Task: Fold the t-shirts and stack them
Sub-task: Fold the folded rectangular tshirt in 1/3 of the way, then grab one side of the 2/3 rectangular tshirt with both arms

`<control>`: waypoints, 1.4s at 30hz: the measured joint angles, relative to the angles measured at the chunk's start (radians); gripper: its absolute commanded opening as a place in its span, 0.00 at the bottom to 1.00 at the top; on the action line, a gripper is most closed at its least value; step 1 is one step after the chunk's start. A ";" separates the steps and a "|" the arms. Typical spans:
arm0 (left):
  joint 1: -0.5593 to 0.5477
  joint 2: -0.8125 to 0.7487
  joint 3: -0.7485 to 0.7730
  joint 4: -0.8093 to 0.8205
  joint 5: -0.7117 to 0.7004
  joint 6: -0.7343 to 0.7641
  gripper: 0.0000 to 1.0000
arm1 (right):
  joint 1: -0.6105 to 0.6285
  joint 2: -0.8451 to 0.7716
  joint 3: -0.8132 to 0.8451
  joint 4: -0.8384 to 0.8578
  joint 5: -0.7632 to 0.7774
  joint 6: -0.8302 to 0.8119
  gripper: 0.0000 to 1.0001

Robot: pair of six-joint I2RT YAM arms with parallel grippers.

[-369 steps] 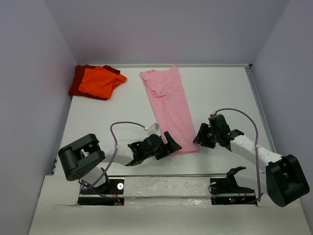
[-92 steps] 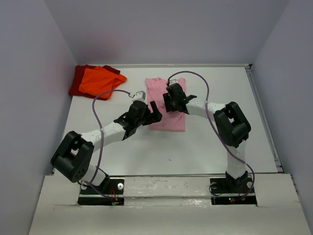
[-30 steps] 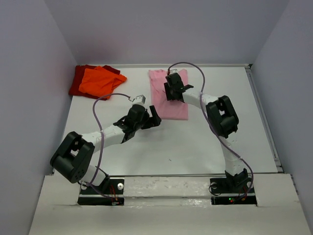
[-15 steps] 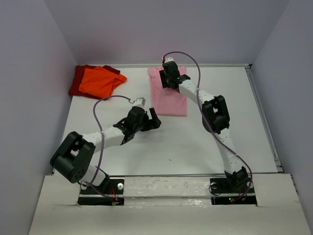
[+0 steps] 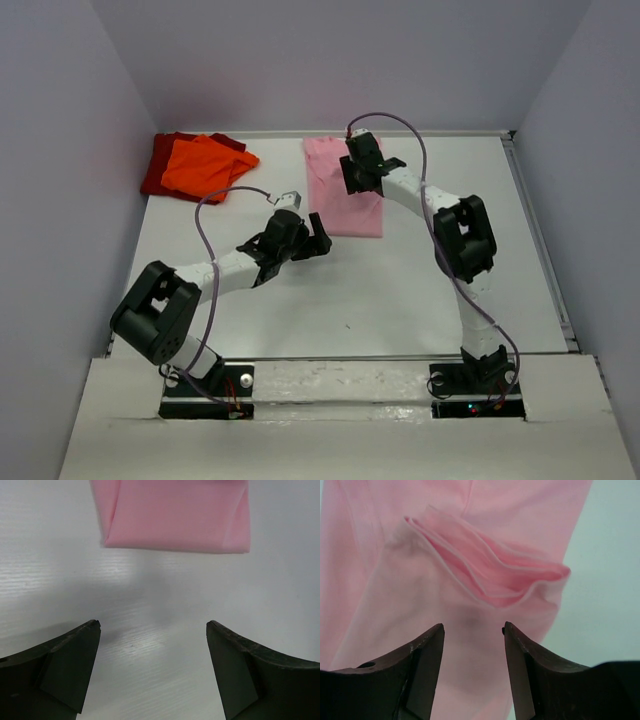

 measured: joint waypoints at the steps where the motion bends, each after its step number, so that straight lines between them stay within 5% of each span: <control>1: 0.005 0.018 0.026 -0.005 -0.011 0.006 0.96 | -0.002 -0.042 -0.051 -0.005 -0.002 0.011 0.57; 10: 0.084 0.121 0.137 0.028 -0.020 0.026 0.96 | -0.052 -0.504 -0.583 0.164 -0.110 0.188 0.57; 18: 0.221 0.265 0.128 0.164 0.142 -0.053 0.93 | -0.211 -0.529 -0.966 0.416 -0.371 0.402 0.56; 25: 0.273 0.341 0.127 0.285 0.258 -0.109 0.92 | -0.228 -0.491 -1.020 0.613 -0.520 0.508 0.56; 42: 0.279 0.431 0.179 0.379 0.343 -0.142 0.91 | -0.228 -0.507 -1.067 0.647 -0.605 0.545 0.56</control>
